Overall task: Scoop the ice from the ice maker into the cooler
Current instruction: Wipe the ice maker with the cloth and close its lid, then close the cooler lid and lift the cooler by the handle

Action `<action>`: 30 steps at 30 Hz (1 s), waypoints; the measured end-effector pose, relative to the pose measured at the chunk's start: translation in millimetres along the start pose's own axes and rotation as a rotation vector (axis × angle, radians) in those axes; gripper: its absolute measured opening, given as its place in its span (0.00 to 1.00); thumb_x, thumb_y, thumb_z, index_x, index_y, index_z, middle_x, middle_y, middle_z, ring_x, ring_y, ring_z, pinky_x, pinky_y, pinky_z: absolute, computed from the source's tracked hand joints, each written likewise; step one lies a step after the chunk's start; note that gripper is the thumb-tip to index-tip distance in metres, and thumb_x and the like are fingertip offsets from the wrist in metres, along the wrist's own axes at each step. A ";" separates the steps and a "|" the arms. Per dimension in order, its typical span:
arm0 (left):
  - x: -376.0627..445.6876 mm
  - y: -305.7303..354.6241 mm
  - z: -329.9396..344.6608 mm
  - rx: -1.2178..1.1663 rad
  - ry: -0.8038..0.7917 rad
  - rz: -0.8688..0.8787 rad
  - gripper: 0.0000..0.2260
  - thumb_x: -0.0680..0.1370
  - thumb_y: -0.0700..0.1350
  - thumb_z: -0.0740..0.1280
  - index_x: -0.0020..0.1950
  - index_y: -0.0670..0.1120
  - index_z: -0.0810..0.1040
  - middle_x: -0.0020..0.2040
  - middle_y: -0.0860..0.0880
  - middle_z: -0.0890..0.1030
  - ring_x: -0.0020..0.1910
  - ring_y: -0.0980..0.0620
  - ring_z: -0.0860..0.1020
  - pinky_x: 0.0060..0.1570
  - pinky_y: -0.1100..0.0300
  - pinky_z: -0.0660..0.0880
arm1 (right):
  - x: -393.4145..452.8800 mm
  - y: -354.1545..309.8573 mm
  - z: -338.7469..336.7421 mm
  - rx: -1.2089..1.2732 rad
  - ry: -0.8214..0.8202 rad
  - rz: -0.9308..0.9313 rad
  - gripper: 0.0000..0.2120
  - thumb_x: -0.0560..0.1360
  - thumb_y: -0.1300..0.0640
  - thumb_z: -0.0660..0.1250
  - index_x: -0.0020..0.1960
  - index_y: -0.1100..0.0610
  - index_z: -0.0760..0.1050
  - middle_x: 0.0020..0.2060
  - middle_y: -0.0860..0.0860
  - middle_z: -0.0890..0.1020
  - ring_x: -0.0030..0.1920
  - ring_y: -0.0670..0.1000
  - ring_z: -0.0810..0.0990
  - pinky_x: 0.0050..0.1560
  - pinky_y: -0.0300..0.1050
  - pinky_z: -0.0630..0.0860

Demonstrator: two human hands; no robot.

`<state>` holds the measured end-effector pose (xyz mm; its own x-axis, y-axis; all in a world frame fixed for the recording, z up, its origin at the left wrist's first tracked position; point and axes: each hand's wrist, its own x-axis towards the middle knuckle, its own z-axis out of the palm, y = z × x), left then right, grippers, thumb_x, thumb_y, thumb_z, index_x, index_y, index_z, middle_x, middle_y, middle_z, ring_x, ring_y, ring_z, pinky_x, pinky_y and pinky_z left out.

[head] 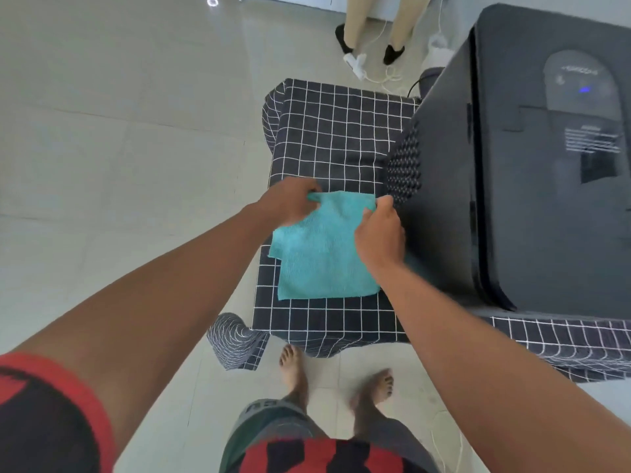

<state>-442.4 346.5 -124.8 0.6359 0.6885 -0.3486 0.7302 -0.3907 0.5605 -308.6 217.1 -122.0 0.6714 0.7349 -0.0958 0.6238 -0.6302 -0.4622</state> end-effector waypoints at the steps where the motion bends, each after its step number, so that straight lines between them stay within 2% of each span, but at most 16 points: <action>1: 4.3 -0.2 2.6 0.028 -0.007 0.017 0.13 0.80 0.46 0.65 0.64 0.49 0.76 0.61 0.46 0.80 0.50 0.48 0.80 0.49 0.55 0.76 | 4.6 -0.5 3.6 0.013 -0.024 0.051 0.09 0.78 0.58 0.58 0.57 0.60 0.66 0.55 0.59 0.77 0.52 0.63 0.77 0.46 0.53 0.72; 3: 7.8 1.1 5.4 0.047 -0.018 0.049 0.18 0.80 0.45 0.66 0.70 0.47 0.73 0.66 0.46 0.77 0.63 0.46 0.76 0.61 0.52 0.73 | 10.3 -0.6 9.7 0.013 -0.075 0.111 0.14 0.77 0.60 0.59 0.62 0.60 0.66 0.59 0.59 0.75 0.57 0.62 0.75 0.53 0.53 0.72; 5: 9.0 2.7 7.4 0.052 -0.012 0.072 0.18 0.80 0.45 0.66 0.70 0.46 0.73 0.66 0.46 0.77 0.64 0.46 0.75 0.62 0.52 0.72 | 11.2 -0.9 13.6 -0.013 -0.117 0.103 0.18 0.76 0.60 0.60 0.65 0.61 0.65 0.62 0.58 0.73 0.62 0.61 0.72 0.58 0.52 0.70; 7: 6.6 4.4 8.6 0.065 0.001 0.089 0.17 0.80 0.46 0.66 0.68 0.47 0.74 0.63 0.46 0.79 0.60 0.46 0.77 0.58 0.53 0.72 | 7.6 -2.2 15.0 -0.035 -0.151 0.049 0.19 0.77 0.56 0.61 0.66 0.60 0.65 0.64 0.56 0.72 0.63 0.59 0.71 0.60 0.52 0.69; 12: -13.8 12.5 -0.2 0.069 0.065 0.097 0.15 0.80 0.50 0.65 0.66 0.51 0.75 0.57 0.51 0.82 0.51 0.52 0.78 0.56 0.52 0.75 | -2.8 -13.2 2.8 0.011 -0.130 -0.065 0.17 0.78 0.51 0.60 0.64 0.57 0.68 0.62 0.51 0.72 0.61 0.55 0.72 0.56 0.50 0.70; 15: -36.6 20.2 -13.1 0.049 0.186 0.112 0.12 0.81 0.51 0.63 0.63 0.52 0.79 0.53 0.55 0.83 0.46 0.55 0.77 0.54 0.54 0.74 | -11.3 -23.7 -13.3 0.078 -0.117 -0.114 0.18 0.79 0.50 0.57 0.65 0.57 0.68 0.64 0.50 0.72 0.62 0.54 0.72 0.57 0.50 0.70; 18: -66.2 29.5 -30.7 0.023 0.352 0.115 0.10 0.80 0.50 0.63 0.56 0.52 0.82 0.48 0.56 0.84 0.47 0.54 0.80 0.50 0.55 0.76 | -25.0 -37.1 -37.1 0.192 -0.083 -0.146 0.20 0.79 0.49 0.57 0.68 0.57 0.67 0.66 0.50 0.71 0.65 0.52 0.70 0.62 0.50 0.68; 22: -96.2 51.2 -58.1 -0.003 0.493 0.134 0.09 0.80 0.51 0.64 0.50 0.52 0.84 0.42 0.55 0.84 0.41 0.52 0.80 0.47 0.53 0.78 | -47.3 -54.5 -85.9 0.411 -0.003 -0.202 0.19 0.79 0.50 0.60 0.67 0.56 0.70 0.63 0.50 0.74 0.62 0.50 0.73 0.63 0.51 0.70; 26: -108.4 100.6 -84.8 -0.063 0.639 0.281 0.08 0.80 0.50 0.66 0.47 0.52 0.84 0.34 0.61 0.79 0.33 0.65 0.75 0.43 0.57 0.76 | -67.0 -56.4 -149.4 0.541 0.124 -0.317 0.15 0.78 0.50 0.62 0.63 0.53 0.73 0.58 0.46 0.77 0.56 0.44 0.76 0.59 0.46 0.73; 30: -112.3 179.9 -100.7 -0.123 0.660 0.445 0.09 0.79 0.52 0.64 0.46 0.54 0.84 0.34 0.61 0.80 0.34 0.63 0.77 0.42 0.60 0.75 | -73.3 -29.7 -218.0 0.591 0.298 -0.328 0.16 0.77 0.52 0.64 0.63 0.54 0.73 0.56 0.46 0.79 0.54 0.44 0.77 0.57 0.45 0.75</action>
<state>-407.6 260.4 90.9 0.5542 0.7183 0.4206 0.3864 -0.6695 0.6344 -289.1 127.3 90.9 0.6201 0.7102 0.3334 0.5480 -0.0881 -0.8318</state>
